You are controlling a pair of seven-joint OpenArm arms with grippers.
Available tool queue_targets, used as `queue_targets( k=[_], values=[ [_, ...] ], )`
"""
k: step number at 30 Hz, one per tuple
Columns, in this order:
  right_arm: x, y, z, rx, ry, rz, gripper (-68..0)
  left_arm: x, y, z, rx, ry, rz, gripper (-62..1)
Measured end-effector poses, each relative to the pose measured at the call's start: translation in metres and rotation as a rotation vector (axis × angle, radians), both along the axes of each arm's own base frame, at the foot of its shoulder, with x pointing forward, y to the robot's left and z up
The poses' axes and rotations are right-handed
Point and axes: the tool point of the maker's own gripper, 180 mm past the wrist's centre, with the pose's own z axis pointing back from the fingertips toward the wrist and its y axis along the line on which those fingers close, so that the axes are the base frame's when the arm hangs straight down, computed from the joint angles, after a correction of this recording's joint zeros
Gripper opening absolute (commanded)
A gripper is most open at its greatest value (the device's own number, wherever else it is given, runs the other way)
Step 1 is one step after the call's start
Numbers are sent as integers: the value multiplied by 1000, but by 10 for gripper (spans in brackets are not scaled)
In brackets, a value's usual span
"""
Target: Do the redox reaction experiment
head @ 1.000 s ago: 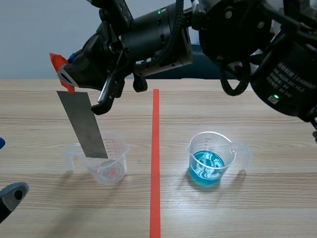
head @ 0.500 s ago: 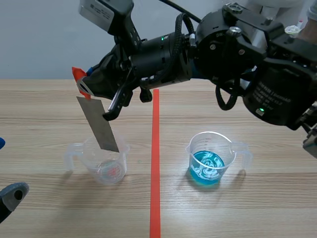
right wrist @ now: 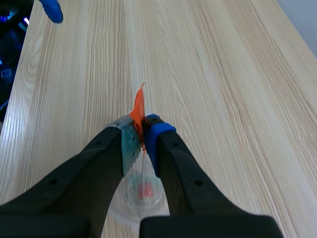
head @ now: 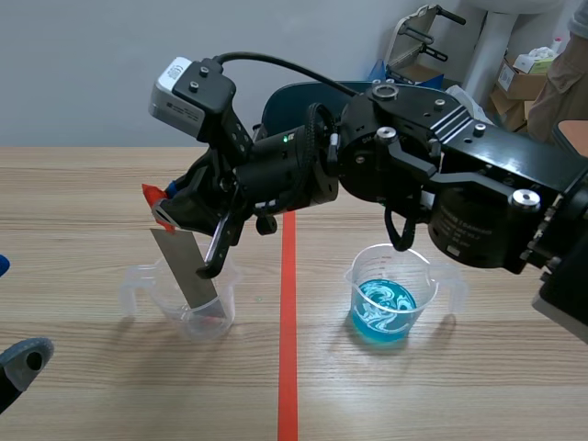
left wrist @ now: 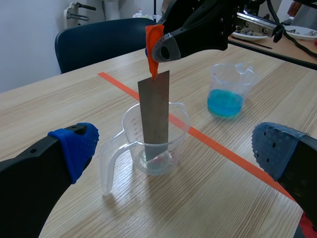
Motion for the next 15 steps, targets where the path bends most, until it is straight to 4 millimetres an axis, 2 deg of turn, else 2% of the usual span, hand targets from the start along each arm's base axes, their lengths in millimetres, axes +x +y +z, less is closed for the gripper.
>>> queue_targets(
  k=[15],
  values=[
    [1,-1,-3,-17,-22,1,-669,0,0,0,0,0,0,14]
  ],
)
